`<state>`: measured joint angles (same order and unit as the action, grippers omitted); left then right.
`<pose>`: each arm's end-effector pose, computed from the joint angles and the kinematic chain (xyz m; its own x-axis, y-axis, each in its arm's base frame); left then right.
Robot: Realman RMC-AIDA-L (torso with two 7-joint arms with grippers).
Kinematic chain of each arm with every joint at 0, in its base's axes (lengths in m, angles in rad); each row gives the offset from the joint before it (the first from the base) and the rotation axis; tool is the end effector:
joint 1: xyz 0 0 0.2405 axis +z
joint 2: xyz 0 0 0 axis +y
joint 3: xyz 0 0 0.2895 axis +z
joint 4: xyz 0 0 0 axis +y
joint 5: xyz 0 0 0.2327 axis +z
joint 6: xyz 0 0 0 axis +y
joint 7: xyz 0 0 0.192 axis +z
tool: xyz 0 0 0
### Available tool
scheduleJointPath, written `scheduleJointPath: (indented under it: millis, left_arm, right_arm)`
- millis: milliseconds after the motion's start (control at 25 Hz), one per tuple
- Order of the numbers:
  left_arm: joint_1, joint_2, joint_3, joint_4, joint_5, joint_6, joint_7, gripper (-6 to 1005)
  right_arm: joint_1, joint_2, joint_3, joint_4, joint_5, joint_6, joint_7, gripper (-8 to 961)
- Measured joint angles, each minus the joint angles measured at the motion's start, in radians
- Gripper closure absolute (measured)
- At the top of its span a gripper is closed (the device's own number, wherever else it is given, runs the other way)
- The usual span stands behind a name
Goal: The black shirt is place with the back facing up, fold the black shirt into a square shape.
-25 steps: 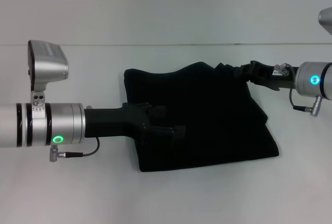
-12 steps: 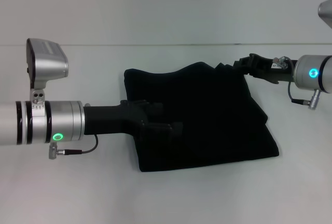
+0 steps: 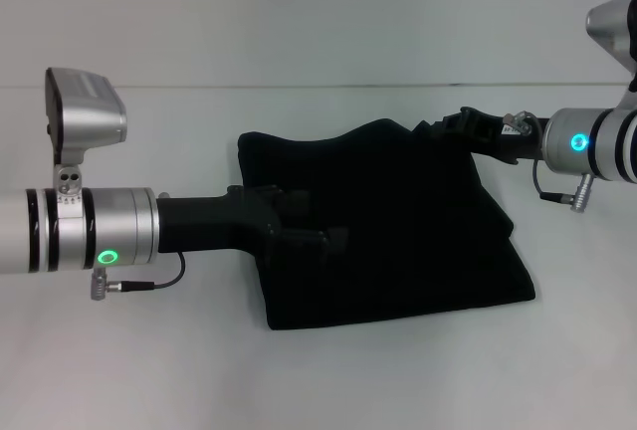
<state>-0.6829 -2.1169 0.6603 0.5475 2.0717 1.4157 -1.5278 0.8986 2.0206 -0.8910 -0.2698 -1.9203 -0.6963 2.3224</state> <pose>-0.2438 0.4142 -0.0984 0.7372 0.4667 0.4886 0.5637 -0.8235 -0.0639 0.2662 0.5270 -0.0962 0.1396 -0.7682 -0.6248 -0.9898 -0.0909 -0.1095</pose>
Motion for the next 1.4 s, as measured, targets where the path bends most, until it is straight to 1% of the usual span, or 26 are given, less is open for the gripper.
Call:
scheduleJointPath:
  millis: [280, 640, 880, 1120, 1160, 1200, 1240, 1360, 1400]
  left_arm:
    - [0.000, 0.002, -0.001, 0.002, -0.001, 0.000, 0.002, 142]
    - [0.000, 0.003, -0.001, 0.002, -0.004, -0.001, 0.003, 144]
    - [0.000, 0.003, -0.001, 0.001, -0.005, -0.005, 0.003, 146]
    - [0.002, 0.003, -0.001, -0.004, -0.004, -0.012, 0.006, 148]
    - [0.002, 0.003, -0.001, -0.004, -0.004, -0.014, 0.007, 148]
    - [0.002, 0.003, -0.001, -0.005, -0.005, -0.018, 0.007, 148]
    - [0.003, 0.003, -0.001, -0.006, -0.005, -0.020, 0.008, 148]
    - [0.004, 0.002, -0.001, -0.007, -0.005, -0.024, 0.008, 149]
    - [0.005, 0.002, -0.001, -0.007, -0.005, -0.024, 0.008, 149]
  right_arm:
    - [0.000, 0.003, 0.000, 0.004, 0.000, 0.003, 0.000, 737]
    - [0.001, 0.017, 0.000, 0.011, 0.000, 0.024, -0.009, 747]
    - [-0.008, 0.024, 0.004, 0.002, 0.005, 0.026, -0.039, 888]
    - [-0.010, 0.027, 0.010, 0.001, 0.007, 0.036, -0.061, 922]
    - [-0.014, 0.034, 0.016, -0.005, 0.019, 0.047, -0.091, 923]
    - [-0.014, 0.034, 0.016, -0.005, 0.019, 0.047, -0.091, 923]
    - [-0.020, 0.039, 0.019, -0.012, 0.031, 0.050, -0.113, 924]
    - [-0.059, 0.067, 0.024, -0.056, 0.106, 0.053, -0.201, 927]
    - [-0.059, 0.067, 0.024, -0.056, 0.106, 0.053, -0.201, 927]
